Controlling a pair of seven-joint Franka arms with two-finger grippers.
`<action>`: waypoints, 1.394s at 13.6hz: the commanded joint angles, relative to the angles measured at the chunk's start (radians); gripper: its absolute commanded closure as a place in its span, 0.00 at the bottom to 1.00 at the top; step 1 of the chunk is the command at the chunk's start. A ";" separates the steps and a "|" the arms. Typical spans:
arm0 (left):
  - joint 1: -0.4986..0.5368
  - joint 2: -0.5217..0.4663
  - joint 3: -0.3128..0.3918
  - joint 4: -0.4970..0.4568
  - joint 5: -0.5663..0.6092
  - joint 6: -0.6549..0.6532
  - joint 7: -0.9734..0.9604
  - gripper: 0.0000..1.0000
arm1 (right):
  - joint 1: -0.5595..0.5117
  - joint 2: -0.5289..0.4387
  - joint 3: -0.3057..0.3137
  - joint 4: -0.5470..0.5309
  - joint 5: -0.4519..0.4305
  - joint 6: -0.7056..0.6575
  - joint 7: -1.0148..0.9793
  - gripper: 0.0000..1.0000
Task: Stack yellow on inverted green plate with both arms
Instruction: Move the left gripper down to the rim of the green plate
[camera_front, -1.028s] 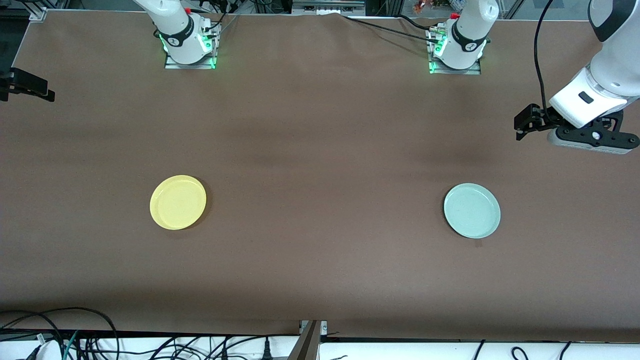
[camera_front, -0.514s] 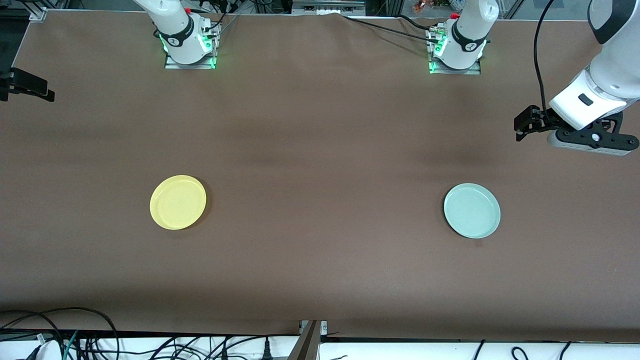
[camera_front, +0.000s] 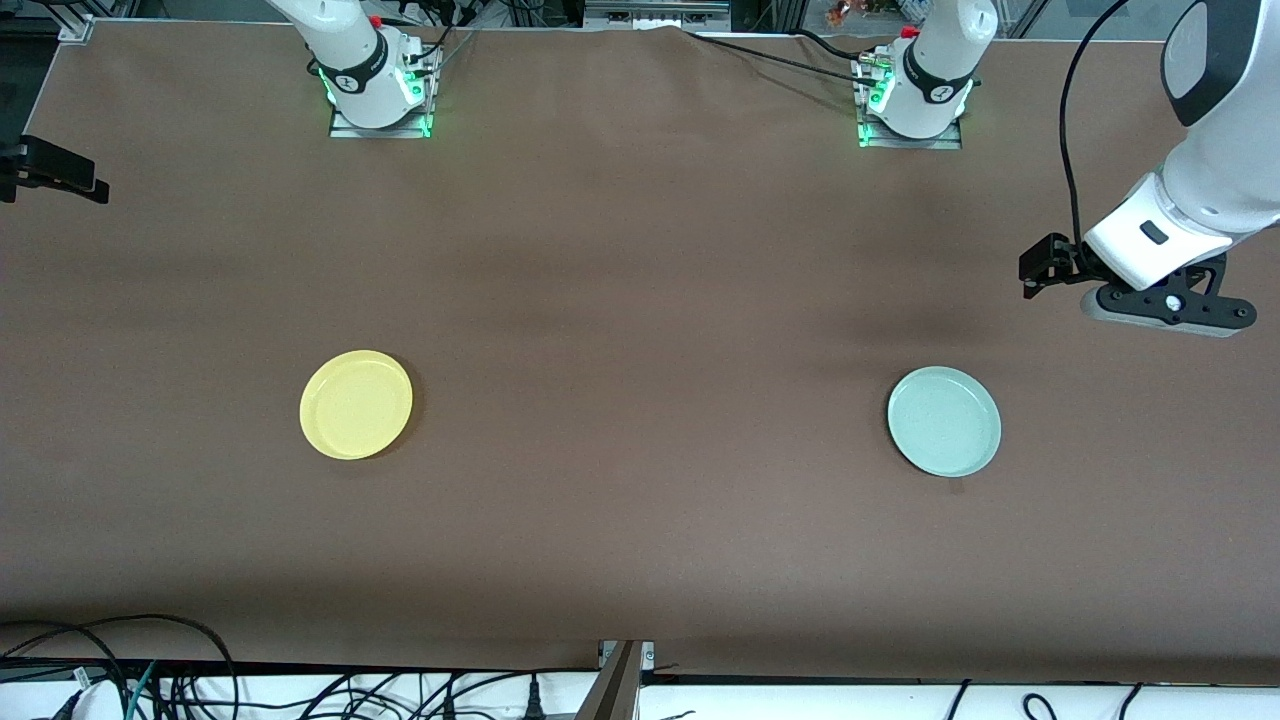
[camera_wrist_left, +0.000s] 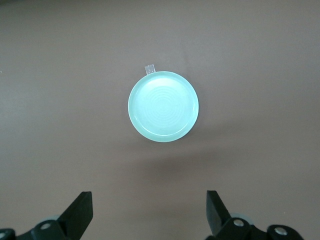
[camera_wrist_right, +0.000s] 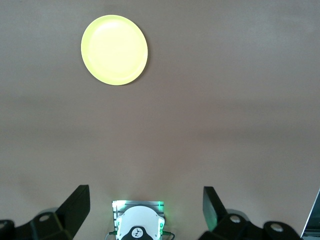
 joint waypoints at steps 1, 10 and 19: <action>0.011 0.063 0.002 0.055 0.003 -0.012 0.002 0.00 | -0.006 -0.004 0.001 -0.001 -0.001 -0.002 0.008 0.00; 0.072 0.327 -0.006 0.094 0.002 0.132 0.121 0.00 | -0.004 -0.004 0.001 -0.001 -0.001 -0.002 0.008 0.00; 0.155 0.592 -0.010 0.098 -0.013 0.491 0.492 0.00 | -0.006 -0.004 0.001 -0.001 -0.001 -0.002 0.008 0.00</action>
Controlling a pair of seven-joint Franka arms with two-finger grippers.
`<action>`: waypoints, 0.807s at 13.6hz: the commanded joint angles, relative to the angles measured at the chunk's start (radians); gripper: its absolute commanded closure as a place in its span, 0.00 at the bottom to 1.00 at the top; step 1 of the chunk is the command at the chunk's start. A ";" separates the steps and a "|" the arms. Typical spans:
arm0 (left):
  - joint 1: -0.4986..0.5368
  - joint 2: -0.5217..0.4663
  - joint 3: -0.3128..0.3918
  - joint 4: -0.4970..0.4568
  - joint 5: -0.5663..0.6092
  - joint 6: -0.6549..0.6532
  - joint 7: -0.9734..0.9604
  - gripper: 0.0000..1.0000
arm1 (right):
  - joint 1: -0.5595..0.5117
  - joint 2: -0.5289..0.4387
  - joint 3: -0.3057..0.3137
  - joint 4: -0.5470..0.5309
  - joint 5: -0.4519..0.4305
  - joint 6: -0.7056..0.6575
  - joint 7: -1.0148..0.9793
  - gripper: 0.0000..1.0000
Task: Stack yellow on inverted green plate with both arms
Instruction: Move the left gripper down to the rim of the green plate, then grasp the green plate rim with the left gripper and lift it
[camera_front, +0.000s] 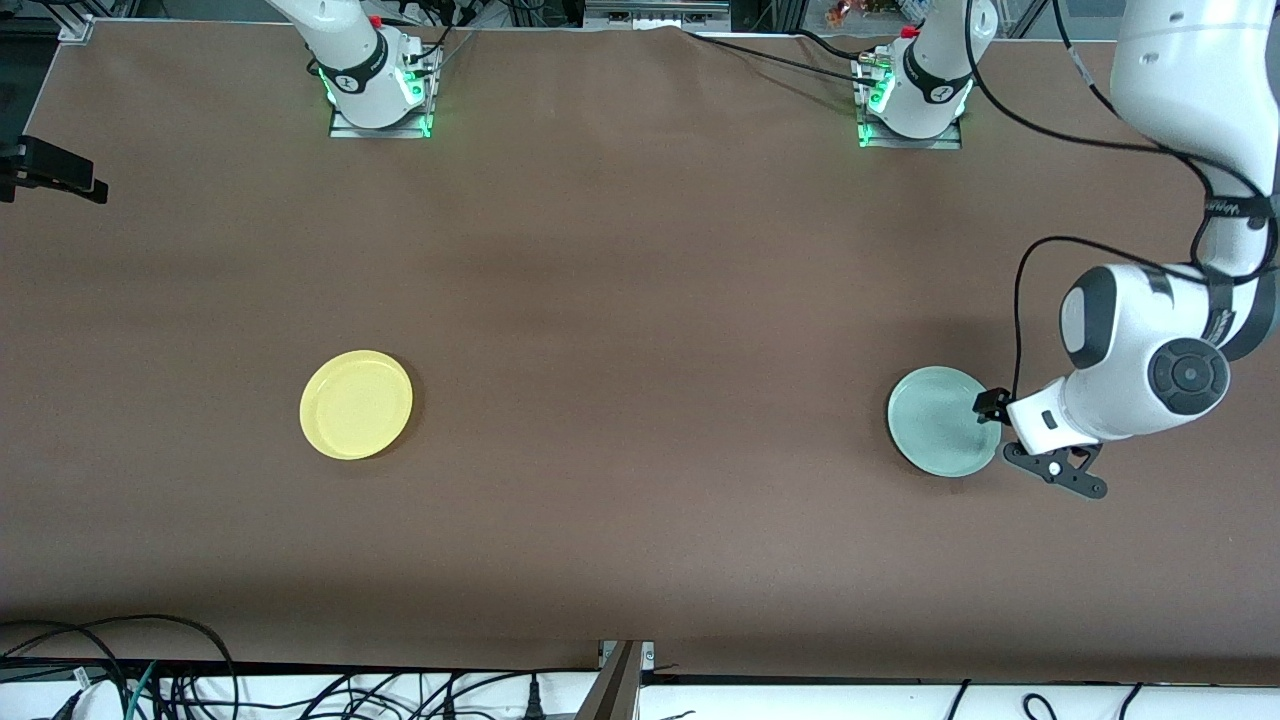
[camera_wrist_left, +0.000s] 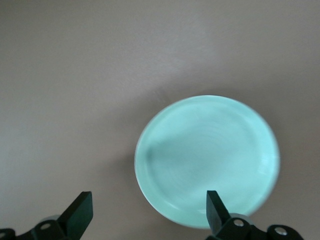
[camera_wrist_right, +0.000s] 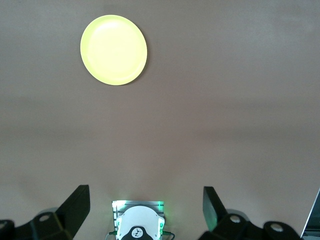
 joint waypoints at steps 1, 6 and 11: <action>0.033 0.076 -0.012 0.040 -0.047 0.055 0.106 0.00 | -0.005 -0.004 0.003 -0.001 -0.001 -0.002 0.008 0.00; 0.056 0.133 -0.014 0.042 -0.105 0.061 0.189 0.00 | -0.005 -0.004 0.003 -0.001 -0.001 -0.002 0.008 0.00; 0.067 0.164 -0.029 0.040 -0.128 0.084 0.329 0.00 | -0.005 -0.004 0.003 -0.001 -0.001 -0.002 0.008 0.00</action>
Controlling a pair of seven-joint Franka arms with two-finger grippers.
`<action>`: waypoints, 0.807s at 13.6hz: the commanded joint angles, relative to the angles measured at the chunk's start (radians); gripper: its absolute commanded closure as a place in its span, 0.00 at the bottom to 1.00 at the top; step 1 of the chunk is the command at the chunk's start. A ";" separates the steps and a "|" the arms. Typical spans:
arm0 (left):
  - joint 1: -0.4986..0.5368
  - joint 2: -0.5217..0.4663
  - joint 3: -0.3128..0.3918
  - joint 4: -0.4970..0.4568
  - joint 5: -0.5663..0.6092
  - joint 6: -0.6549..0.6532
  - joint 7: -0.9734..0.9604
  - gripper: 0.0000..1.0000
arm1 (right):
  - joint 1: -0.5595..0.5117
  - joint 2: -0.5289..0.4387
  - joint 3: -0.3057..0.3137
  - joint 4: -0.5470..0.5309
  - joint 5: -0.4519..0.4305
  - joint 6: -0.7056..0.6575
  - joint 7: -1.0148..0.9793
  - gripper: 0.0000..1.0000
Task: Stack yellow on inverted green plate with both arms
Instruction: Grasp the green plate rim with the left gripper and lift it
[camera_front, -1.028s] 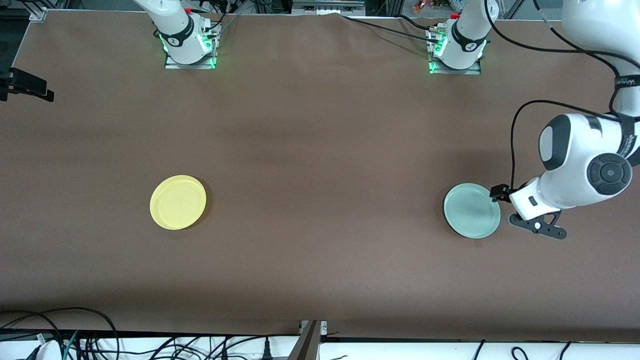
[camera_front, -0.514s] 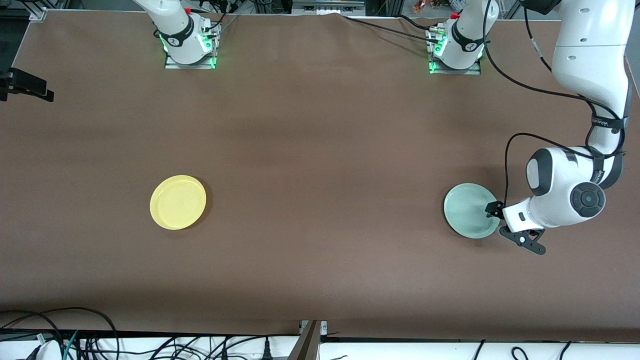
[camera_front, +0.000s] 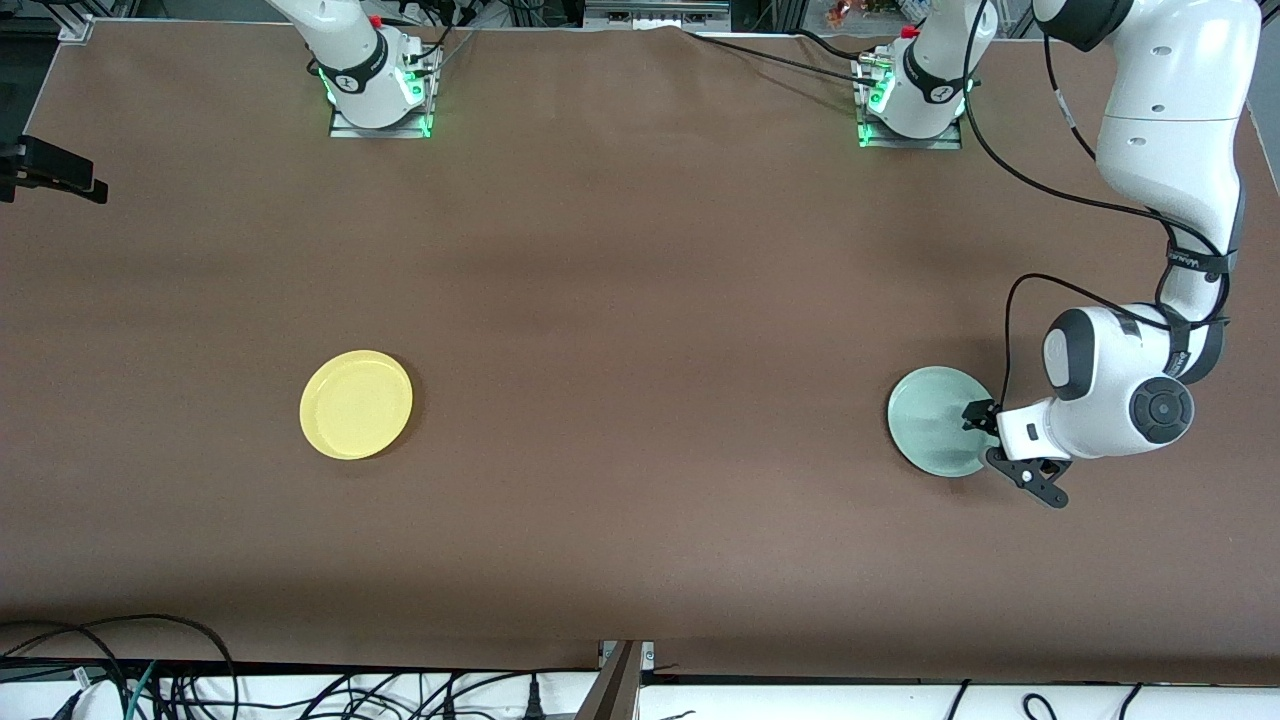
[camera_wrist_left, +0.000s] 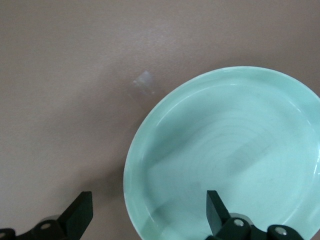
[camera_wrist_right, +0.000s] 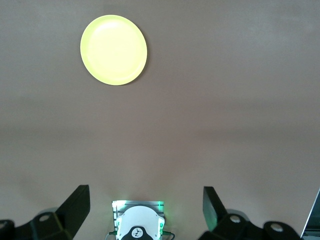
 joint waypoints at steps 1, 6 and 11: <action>0.014 0.026 -0.013 0.032 -0.034 0.003 0.070 0.00 | -0.005 -0.004 0.003 0.000 -0.001 -0.002 0.008 0.00; 0.012 0.032 -0.013 0.032 -0.020 0.001 0.102 0.57 | -0.005 -0.004 0.003 0.000 -0.001 -0.002 0.008 0.00; 0.014 0.035 -0.012 0.033 -0.017 -0.007 0.123 1.00 | -0.014 -0.004 0.002 0.001 -0.003 0.005 0.007 0.00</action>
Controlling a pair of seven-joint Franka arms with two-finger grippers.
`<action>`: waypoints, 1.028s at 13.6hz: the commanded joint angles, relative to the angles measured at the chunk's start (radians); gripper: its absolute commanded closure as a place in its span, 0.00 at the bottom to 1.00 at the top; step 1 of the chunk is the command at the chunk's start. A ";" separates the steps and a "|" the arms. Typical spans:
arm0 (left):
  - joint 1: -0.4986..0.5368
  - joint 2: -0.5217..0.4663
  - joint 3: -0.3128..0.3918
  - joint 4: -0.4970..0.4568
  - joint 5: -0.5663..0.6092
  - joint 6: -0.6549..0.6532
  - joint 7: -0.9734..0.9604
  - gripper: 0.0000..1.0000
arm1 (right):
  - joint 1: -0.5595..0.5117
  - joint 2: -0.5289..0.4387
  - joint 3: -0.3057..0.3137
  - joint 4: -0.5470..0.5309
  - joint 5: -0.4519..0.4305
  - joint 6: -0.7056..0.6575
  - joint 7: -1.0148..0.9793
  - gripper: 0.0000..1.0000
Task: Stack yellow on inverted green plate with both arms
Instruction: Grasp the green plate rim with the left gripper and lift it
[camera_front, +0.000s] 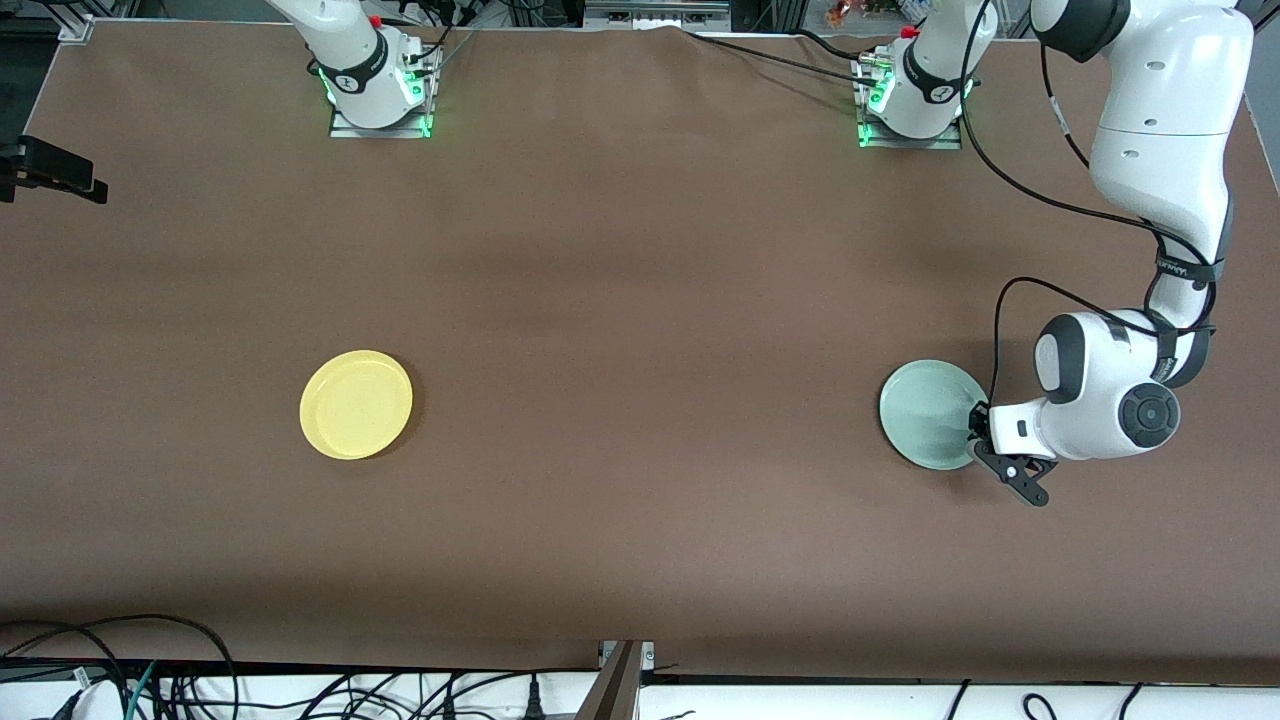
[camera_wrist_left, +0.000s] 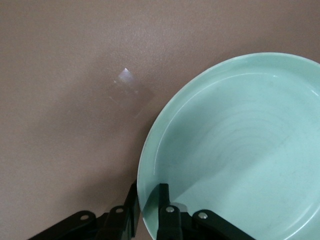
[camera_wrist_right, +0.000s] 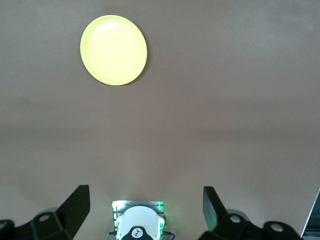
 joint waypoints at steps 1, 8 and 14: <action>0.010 0.008 -0.008 0.027 -0.014 -0.020 0.031 1.00 | -0.029 -0.001 0.002 0.001 -0.001 0.005 0.007 0.00; -0.105 -0.149 -0.005 0.030 0.027 -0.164 -0.003 1.00 | -0.070 0.022 0.005 0.012 0.040 0.005 0.005 0.00; -0.301 -0.191 -0.016 0.203 0.253 -0.398 -0.329 1.00 | -0.067 0.043 0.008 0.010 0.046 0.006 0.005 0.00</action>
